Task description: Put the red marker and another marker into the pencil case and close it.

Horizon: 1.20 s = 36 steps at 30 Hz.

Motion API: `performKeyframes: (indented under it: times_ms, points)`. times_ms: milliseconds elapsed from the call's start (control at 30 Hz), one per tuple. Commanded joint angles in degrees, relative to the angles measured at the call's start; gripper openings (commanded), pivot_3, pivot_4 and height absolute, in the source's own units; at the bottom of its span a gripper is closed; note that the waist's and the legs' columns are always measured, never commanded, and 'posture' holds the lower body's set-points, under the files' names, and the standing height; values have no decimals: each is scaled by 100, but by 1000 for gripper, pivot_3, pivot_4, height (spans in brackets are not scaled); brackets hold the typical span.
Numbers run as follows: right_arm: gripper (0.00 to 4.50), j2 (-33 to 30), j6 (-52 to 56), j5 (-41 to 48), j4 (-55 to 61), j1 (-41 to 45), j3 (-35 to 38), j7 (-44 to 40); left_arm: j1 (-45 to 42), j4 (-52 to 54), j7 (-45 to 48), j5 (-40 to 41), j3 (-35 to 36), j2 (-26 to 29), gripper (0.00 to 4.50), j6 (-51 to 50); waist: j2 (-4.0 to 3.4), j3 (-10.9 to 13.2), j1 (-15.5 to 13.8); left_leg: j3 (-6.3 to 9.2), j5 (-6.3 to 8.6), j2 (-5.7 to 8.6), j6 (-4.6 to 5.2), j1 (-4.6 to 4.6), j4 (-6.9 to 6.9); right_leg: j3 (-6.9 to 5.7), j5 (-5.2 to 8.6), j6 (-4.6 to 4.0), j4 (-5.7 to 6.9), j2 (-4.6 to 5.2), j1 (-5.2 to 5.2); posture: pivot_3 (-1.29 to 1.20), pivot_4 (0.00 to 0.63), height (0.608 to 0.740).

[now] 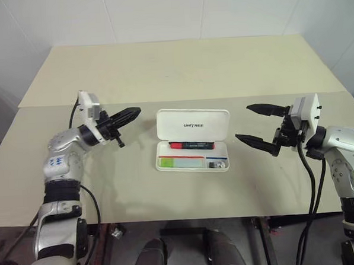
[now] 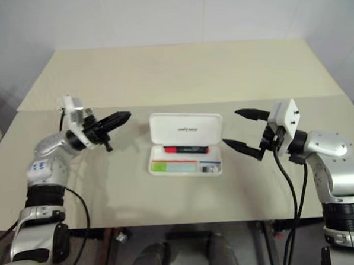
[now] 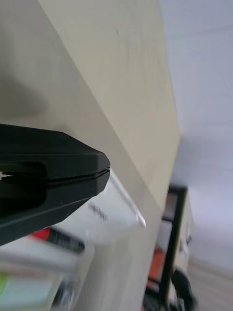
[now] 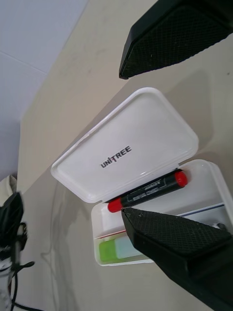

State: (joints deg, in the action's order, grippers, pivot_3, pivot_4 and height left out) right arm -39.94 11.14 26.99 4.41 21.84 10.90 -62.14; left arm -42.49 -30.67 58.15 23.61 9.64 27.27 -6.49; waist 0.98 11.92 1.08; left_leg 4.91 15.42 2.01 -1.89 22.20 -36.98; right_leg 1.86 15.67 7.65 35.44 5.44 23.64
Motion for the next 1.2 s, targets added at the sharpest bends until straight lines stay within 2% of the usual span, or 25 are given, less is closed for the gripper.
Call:
performKeyframes:
  times_ms: [33, 267, 567, 833, 1133, 1200]
  points:
    - [4500, 14, -117, 44, 242, -21, 47, 102, -241, -387, -374, -553, -325, -81, 23, 193, 0, 0, -18, 0, 0, 2, 0, 0, 0, 1, 0, 1, 0, 1, -1, 0, 150, 740]
    - [4500, 59, -50, 101, 500, -136, 37, 322, -530, -1246, -873, -1082, -602, -368, 23, 373, 3, 2, -13, -3, 0, 1, 1, 1, 2, 3, -1, 2, -1, -1, 2, 0, 150, 740]
    - [4500, 83, -43, 127, 524, -219, 24, 437, -543, -1136, -175, -854, -481, -501, 23, 1228, 6, 4, -88, -3, 0, 1, 0, 0, 1, 2, -1, 2, 0, -1, 1, 0, 150, 740]
    - [4500, 131, -38, 147, 573, -309, -17, 439, -316, -749, 710, -427, -405, -608, 23, 1486, 6, 4, -96, -3, 0, 2, 1, 1, 0, 2, -1, 3, -2, 0, 0, 0, 150, 740]
    - [4500, 176, 95, 100, 698, -368, -173, 528, 303, 9, 1653, -777, -1128, -336, 23, 1297, 6, 4, -94, -4, 0, 1, 1, 1, 0, 3, -1, 2, -2, 0, -1, 0, 150, 740]
    - [4500, 198, 122, 92, 715, -375, -204, 551, 364, 45, 1507, -1331, -1502, -170, 23, 1541, 6, 4, -96, -2, -1, 0, 2, 0, 0, 3, -1, 2, -1, -1, -1, 0, 150, 740]
